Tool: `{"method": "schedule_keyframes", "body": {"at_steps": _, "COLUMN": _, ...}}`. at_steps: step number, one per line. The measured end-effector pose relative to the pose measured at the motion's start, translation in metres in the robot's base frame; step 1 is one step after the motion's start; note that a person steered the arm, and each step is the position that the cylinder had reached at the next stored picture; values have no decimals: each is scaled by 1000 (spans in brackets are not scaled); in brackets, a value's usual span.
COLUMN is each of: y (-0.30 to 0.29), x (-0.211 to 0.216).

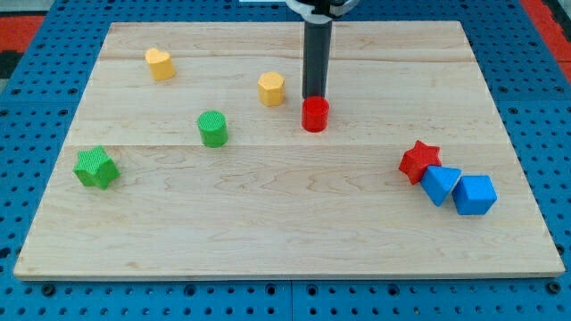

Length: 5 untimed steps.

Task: Push the red circle towards left side of the red star

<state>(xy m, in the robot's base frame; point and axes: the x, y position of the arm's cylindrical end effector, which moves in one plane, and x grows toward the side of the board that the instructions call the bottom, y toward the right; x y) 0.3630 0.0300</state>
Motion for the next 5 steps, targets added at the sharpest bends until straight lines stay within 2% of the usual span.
{"method": "schedule_keyframes", "body": {"at_steps": 2, "y": -15, "x": 34}}
{"method": "schedule_keyframes", "body": {"at_steps": 4, "y": 20, "x": 84}}
{"method": "schedule_keyframes", "body": {"at_steps": 5, "y": -9, "x": 84}}
